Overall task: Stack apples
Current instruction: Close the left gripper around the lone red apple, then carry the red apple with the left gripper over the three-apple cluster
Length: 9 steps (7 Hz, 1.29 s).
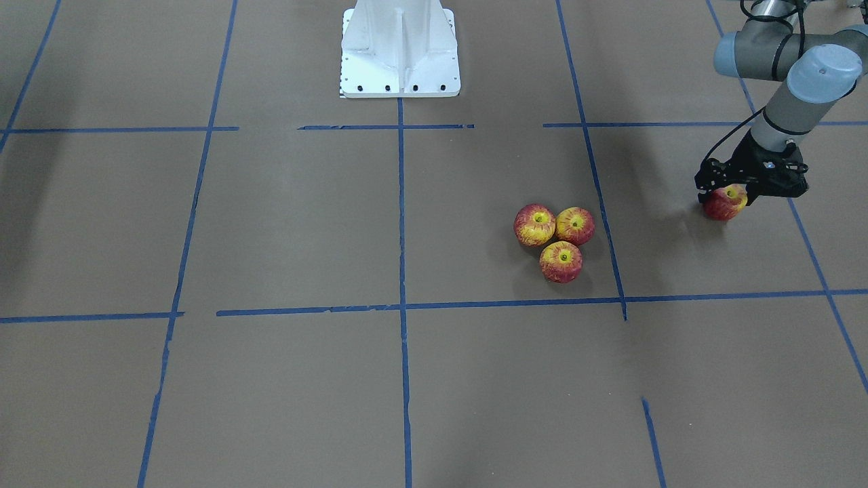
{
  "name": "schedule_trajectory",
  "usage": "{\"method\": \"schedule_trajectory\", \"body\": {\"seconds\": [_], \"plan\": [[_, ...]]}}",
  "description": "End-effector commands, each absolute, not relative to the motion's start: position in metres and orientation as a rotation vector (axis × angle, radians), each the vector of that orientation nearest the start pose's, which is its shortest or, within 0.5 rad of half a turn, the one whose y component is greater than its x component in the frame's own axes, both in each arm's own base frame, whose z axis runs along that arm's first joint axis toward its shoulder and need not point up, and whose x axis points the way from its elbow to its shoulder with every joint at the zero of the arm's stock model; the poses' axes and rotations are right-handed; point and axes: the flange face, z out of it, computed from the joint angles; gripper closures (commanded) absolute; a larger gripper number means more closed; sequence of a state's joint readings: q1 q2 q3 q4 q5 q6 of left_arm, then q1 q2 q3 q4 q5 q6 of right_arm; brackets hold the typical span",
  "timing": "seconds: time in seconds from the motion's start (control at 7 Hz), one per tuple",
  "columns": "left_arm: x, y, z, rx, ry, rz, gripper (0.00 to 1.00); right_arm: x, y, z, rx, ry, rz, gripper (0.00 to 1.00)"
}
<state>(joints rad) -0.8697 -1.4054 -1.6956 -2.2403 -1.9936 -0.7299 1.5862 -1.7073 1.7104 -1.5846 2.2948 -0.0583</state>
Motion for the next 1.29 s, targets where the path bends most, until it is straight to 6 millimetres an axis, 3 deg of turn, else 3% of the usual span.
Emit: {"method": "schedule_trajectory", "body": {"seconds": [0.0, 0.14, 0.57, 0.71, 0.86, 1.0, 1.14], "plan": [[0.224, -0.410, 0.609, 0.208, 0.717, 0.106, 0.89, 0.074, -0.432, 0.658, 0.016, -0.724, -0.037, 0.00], [0.223, -0.412, 0.580, 0.245, 0.753, 0.105, 1.00, 0.074, -0.432, 0.658, 0.017, -0.724, -0.039, 0.00], [0.251, -0.431, 0.441, 0.270, 1.005, -0.025, 1.00, 0.074, -0.432, 0.658, 0.017, -0.724, -0.039, 0.00], [0.268, -0.449, 0.394, 0.246, 1.037, -0.090, 1.00, 0.074, -0.432, 0.658, 0.016, -0.724, -0.037, 0.00], [0.287, -0.469, 0.347, 0.210, 1.019, -0.120, 1.00, 0.074, -0.432, 0.658, 0.017, -0.724, -0.039, 0.00], [0.331, -0.472, 0.313, 0.147, 0.981, -0.102, 1.00, 0.074, -0.432, 0.658, 0.016, -0.724, -0.037, 0.00], [0.366, -0.467, 0.300, 0.103, 0.956, -0.073, 1.00, 0.074, -0.432, 0.658, 0.017, -0.724, -0.039, 0.00]]}}
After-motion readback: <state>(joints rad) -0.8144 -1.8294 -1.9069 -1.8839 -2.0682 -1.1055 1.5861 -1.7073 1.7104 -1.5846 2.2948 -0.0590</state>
